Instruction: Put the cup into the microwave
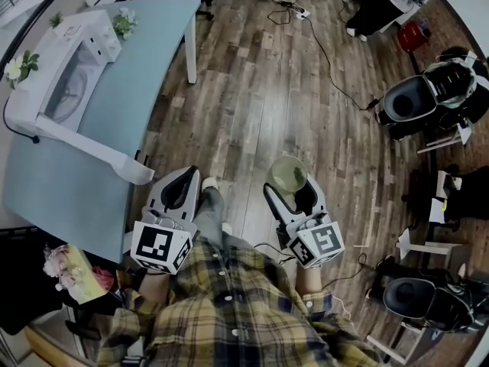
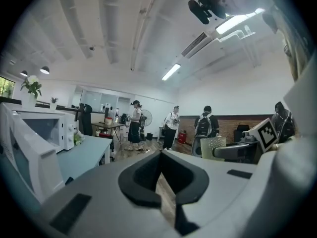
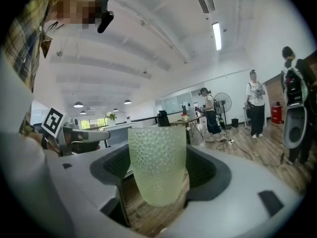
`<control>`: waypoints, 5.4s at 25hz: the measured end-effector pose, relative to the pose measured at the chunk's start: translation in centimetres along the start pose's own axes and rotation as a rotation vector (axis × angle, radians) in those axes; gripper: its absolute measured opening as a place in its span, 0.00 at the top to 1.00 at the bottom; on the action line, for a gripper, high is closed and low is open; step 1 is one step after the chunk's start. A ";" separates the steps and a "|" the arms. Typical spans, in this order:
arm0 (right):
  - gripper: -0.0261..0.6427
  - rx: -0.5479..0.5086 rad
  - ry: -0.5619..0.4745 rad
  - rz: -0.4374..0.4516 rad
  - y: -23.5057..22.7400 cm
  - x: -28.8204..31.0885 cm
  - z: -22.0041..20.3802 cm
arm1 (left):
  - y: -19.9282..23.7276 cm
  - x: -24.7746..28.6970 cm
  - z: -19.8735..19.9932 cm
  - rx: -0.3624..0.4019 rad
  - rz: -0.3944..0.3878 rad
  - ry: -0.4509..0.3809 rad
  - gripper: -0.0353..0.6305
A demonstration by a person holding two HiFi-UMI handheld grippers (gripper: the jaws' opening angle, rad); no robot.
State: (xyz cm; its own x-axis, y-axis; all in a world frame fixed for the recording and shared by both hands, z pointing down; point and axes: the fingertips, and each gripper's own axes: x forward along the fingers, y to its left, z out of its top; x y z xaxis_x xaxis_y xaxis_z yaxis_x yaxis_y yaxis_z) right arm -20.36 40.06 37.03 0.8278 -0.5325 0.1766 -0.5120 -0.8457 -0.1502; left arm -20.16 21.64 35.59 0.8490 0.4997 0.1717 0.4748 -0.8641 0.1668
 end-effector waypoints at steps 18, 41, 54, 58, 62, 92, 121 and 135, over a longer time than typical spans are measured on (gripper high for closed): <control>0.44 -0.027 0.005 0.048 -6.7 16.7 5.0 | 10.0 14.3 4.8 -0.025 0.007 -0.034 0.96; 0.44 -0.040 0.093 0.448 -1.8 35.0 4.3 | 21.1 14.4 5.0 -0.120 0.330 -0.072 0.96; 0.44 -0.113 0.183 0.931 7.4 48.9 5.4 | 31.3 9.8 5.5 -0.203 0.844 -0.139 0.96; 0.44 -0.135 0.215 1.082 10.9 51.0 5.4 | 32.7 7.8 5.7 -0.228 0.991 -0.152 0.96; 0.44 -0.159 0.236 1.220 13.9 52.2 5.9 | 33.5 6.2 6.5 -0.238 1.120 -0.170 0.96; 0.44 -0.243 0.224 1.577 24.0 54.6 5.3 | 37.8 1.8 5.7 -0.277 1.434 -0.277 0.96; 0.44 -0.308 0.208 1.606 33.6 56.3 -0.8 | 41.0 -2.9 1.5 -0.364 1.463 -0.260 0.96; 0.44 -0.358 0.134 1.616 35.5 57.0 -3.6 | 41.4 -0.8 1.0 -0.348 1.412 -0.231 0.96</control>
State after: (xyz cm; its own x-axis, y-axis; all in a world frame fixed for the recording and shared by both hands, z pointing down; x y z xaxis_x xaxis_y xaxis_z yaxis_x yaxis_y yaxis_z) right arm 7.83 -20.42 45.29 -0.5896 -0.7935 0.1507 -0.8054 0.5915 -0.0367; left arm -0.96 -14.57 41.42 0.5842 -0.7761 0.2374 -0.8104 -0.5422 0.2218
